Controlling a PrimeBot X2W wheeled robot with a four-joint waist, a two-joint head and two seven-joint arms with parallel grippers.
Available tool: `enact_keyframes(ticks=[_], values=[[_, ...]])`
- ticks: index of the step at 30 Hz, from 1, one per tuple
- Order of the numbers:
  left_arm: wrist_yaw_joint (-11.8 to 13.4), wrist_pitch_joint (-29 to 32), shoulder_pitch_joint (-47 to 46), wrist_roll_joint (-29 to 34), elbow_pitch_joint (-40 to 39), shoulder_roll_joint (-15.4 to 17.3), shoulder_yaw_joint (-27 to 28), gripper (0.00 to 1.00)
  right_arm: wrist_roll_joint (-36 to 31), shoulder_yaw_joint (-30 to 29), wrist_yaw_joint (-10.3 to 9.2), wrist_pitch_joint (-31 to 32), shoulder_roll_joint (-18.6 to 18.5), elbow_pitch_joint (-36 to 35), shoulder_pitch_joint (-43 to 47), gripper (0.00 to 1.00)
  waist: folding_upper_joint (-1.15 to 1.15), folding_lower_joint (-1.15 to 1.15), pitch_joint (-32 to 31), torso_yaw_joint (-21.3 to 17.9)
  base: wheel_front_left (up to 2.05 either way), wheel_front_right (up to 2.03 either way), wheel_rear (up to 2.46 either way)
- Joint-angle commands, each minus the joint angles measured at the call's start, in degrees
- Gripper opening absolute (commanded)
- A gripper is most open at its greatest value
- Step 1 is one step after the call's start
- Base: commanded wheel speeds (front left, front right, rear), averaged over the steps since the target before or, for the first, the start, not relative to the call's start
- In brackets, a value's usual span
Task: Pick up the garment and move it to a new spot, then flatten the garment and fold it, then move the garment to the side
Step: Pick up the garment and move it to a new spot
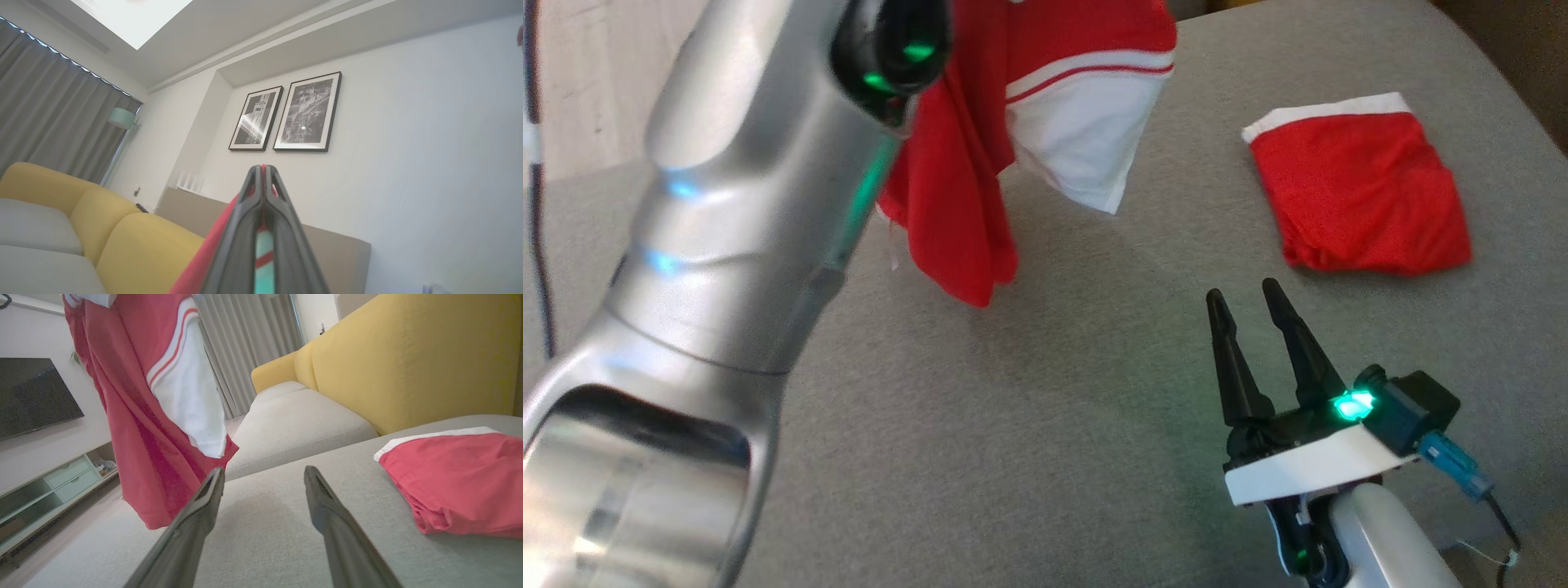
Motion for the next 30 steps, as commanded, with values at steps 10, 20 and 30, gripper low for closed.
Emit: enact_keyframes(ticks=[10,20,30], values=[[-6.3,4.1,9.6,2.2,2.1,16.5,-2.5,0.0,-0.4,0.0,0.39,-0.6,-0.1,-2.6,-2.8,1.0,0.0,0.0,1.9,5.1,0.0,0.0,0.0],[-8.5,8.6,32.3,5.9,1.0,36.3,-11.0,0.0,-2.9,-1.3,0.39,-0.6,-0.1,-1.2,-1.7,1.0,0.0,0.0,1.5,10.7,0.0,0.0,0.0],[-3.4,3.0,35.9,8.8,8.5,35.0,-11.9,1.0,-5.1,-1.4,0.39,-0.6,-0.1,-0.1,-1.0,1.0,0.0,0.0,-0.6,15.2,0.0,0.0,0.0]])
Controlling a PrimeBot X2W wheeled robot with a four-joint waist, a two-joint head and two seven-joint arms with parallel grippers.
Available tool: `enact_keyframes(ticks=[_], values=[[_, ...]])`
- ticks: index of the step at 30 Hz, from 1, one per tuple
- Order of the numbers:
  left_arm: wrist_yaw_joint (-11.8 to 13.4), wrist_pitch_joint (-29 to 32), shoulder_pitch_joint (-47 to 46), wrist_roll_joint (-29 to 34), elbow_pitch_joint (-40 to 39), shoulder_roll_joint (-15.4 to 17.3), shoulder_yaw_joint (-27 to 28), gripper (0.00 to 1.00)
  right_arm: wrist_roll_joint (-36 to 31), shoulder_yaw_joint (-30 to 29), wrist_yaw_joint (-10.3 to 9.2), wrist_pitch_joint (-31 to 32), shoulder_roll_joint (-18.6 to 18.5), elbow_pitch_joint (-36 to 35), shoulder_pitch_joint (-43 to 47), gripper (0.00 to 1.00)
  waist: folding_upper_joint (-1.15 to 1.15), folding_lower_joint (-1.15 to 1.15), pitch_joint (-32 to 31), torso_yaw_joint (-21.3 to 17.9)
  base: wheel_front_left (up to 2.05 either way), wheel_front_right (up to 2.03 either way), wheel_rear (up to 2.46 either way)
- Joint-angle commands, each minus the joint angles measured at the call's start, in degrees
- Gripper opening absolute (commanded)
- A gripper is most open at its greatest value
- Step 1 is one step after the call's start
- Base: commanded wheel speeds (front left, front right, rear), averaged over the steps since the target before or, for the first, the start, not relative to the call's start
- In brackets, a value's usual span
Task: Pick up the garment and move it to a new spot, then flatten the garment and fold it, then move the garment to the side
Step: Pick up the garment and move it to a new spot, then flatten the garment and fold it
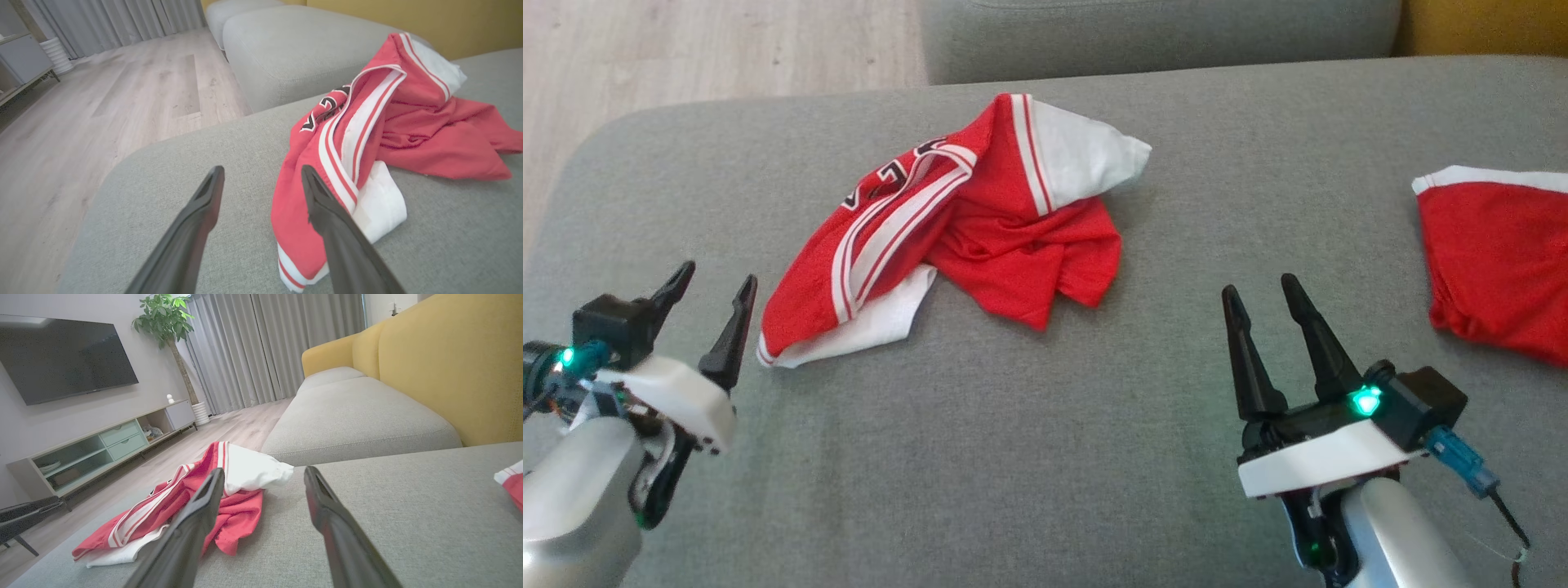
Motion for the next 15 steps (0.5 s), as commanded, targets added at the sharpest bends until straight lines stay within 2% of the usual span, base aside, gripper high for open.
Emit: enact_keyframes(ticks=[1,8,12,15], values=[[1.4,-2.1,-3.6,0.7,-0.5,1.6,3.2,1.0,-0.6,1.1,0.39,-0.6,-0.1,-1.5,-0.3,1.0,0.0,0.01,-0.5,0.9,0.0,0.0,0.0],[7.4,-5.7,-1.3,0.1,-6.4,-3.5,8.7,1.0,-1.1,-1.1,0.39,-0.6,-0.1,-2.6,-0.1,1.0,0.0,0.01,-1.9,2.3,0.0,0.0,0.0],[12.1,-5.9,4.8,1.9,-15.4,-7.2,16.5,1.0,-1.3,-3.4,0.39,-0.6,-0.1,-3.7,0.5,1.0,0.0,0.01,-2.7,3.3,0.0,0.0,0.0],[14.1,-5.9,11.6,5.8,-21.6,-10.3,20.7,1.0,-1.5,-4.4,0.39,-0.6,-0.1,-4.3,1.1,1.0,0.0,0.01,-3.0,4.0,0.0,0.0,0.0]])
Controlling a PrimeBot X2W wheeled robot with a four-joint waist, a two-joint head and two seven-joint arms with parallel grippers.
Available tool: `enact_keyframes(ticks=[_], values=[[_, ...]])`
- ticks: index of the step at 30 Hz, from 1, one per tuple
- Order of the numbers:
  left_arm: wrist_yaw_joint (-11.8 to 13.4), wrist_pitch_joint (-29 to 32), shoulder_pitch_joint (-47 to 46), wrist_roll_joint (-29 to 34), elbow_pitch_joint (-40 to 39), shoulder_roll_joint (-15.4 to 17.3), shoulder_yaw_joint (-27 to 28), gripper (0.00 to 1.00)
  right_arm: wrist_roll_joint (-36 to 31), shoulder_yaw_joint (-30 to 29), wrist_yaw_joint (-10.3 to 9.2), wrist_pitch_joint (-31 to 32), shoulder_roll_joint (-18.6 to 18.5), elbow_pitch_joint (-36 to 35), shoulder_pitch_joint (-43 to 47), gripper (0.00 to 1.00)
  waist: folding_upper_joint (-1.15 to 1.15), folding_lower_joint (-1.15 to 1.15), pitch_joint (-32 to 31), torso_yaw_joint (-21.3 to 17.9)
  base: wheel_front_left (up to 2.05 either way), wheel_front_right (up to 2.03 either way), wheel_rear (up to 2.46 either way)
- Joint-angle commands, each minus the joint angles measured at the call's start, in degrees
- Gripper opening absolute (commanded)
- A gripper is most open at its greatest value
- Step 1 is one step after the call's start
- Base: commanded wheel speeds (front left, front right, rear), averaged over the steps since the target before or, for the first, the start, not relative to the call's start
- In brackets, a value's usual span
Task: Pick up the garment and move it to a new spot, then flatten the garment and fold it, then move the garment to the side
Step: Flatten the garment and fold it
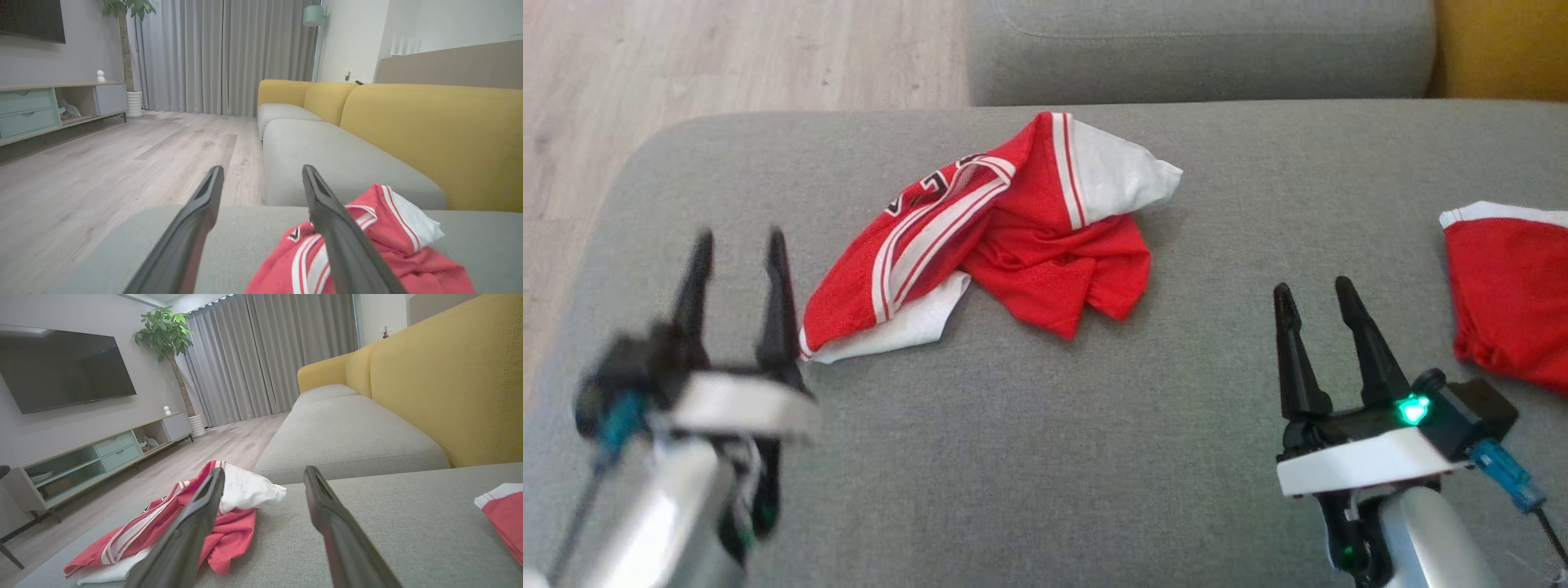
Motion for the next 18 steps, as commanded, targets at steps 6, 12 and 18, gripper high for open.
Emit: enact_keyframes(ticks=[6,12,18], values=[[0.3,-0.5,10.1,6.9,-7.6,-4.7,7.0,1.0,-1.3,0.7,0.39,-0.6,-0.1,-2.9,0.2,1.0,0.0,0.0,-0.1,1.1,0.0,0.0,0.0],[-3.4,-0.5,9.7,12.7,-6.5,-6.5,7.5,1.0,-2.2,1.2,0.39,-0.6,-0.1,-3.2,0.0,1.0,0.0,0.0,1.9,0.4,0.0,0.0,0.0],[-8.7,2.2,0.3,17.0,-0.4,-7.3,1.7,1.0,-2.9,1.9,0.39,-0.6,-0.1,-3.3,-1.4,1.0,0.0,0.0,6.1,-1.9,0.0,0.0,0.0]])
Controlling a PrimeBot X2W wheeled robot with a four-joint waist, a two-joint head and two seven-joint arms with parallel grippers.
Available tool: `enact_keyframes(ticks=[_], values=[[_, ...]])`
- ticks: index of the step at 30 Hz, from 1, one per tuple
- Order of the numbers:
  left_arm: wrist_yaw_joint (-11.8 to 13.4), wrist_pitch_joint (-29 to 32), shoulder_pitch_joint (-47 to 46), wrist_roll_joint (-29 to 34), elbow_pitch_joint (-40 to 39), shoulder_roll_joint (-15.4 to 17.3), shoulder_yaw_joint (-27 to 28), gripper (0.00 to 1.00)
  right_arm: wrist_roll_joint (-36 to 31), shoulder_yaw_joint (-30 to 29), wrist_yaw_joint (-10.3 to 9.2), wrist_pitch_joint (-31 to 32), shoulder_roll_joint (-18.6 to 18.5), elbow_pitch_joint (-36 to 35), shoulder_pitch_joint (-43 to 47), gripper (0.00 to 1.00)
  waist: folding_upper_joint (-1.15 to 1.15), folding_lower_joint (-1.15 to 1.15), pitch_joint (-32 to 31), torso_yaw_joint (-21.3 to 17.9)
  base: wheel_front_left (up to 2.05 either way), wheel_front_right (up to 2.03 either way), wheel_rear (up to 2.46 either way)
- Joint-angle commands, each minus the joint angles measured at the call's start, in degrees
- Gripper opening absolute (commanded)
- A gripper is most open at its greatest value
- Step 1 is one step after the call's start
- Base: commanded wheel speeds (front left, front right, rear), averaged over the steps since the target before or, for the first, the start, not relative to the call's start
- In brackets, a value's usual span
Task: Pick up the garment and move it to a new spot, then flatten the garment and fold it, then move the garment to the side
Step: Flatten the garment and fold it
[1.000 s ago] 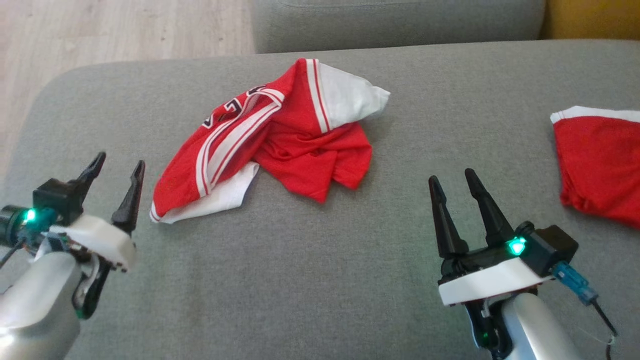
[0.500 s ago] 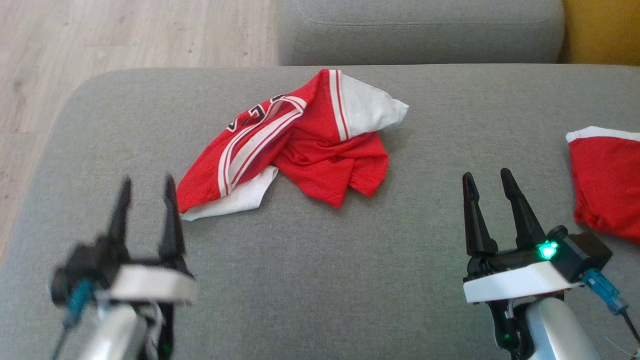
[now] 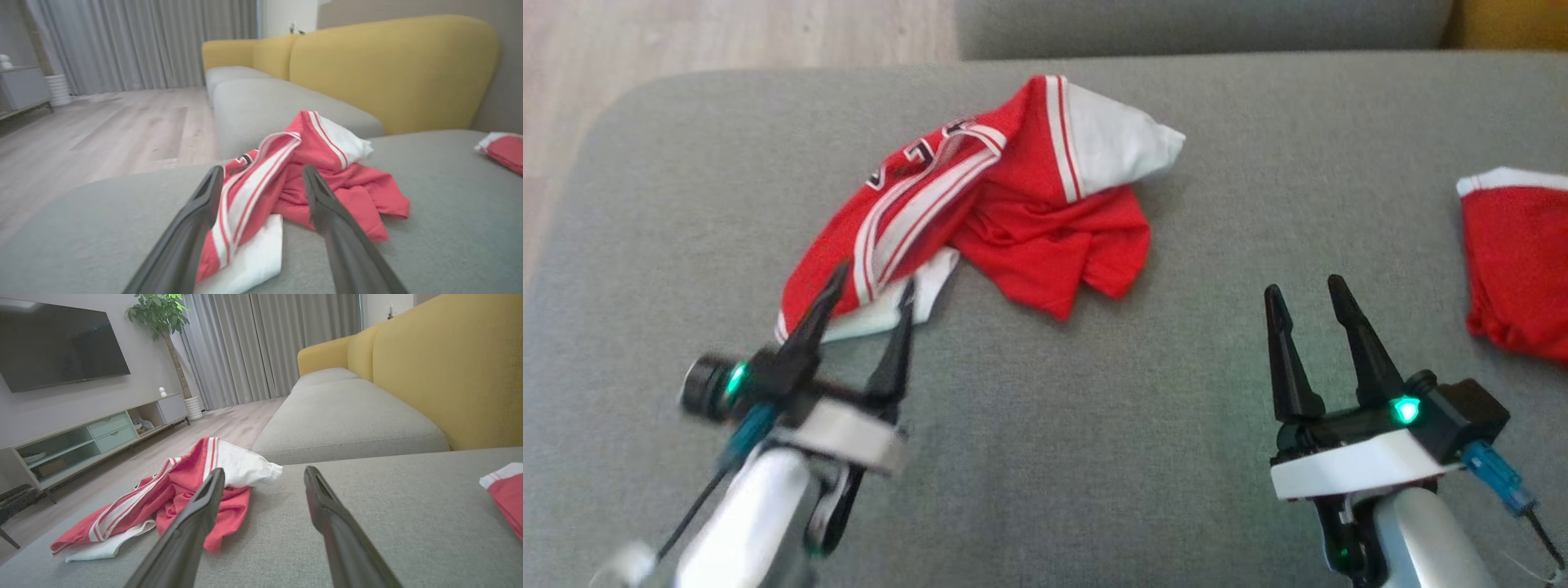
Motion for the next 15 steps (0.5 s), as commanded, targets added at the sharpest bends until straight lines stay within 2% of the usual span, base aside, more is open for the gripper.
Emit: enact_keyframes(ticks=[1,4,6,10,15], values=[[-0.5,0.4,-4.7,0.8,-0.9,0.1,1.4,1.0,-0.5,1.6,0.39,-0.6,-0.1,-1.9,-2.1,1.0,0.0,-0.01,1.9,-1.5,0.0,0.0,0.0],[-2.7,4.0,-10.7,2.2,2.7,-1.4,-1.5,1.0,-0.6,1.8,0.39,-0.6,-0.1,-1.9,-2.8,1.0,0.0,-0.01,4.3,-3.0,0.0,0.0,0.0],[-3.2,6.8,-14.5,3.1,5.8,-2.1,-2.7,1.0,-0.6,1.9,0.39,-0.6,-0.1,-1.8,-3.4,1.0,0.0,-0.01,5.6,-3.9,0.0,0.0,0.0],[-2.8,10.1,-21.5,5.0,12.0,-2.7,-3.4,1.0,-0.3,2.6,0.39,-0.6,-0.1,-1.8,-4.5,1.0,0.0,-0.01,8.1,-6.0,0.0,0.0,0.0],[-1.9,10.3,-28.3,7.1,18.8,-2.0,-3.3,1.0,0.4,3.1,0.39,-0.6,-0.1,-1.6,-5.5,1.0,0.0,-0.01,9.9,-8.1,0.0,0.0,0.0]])
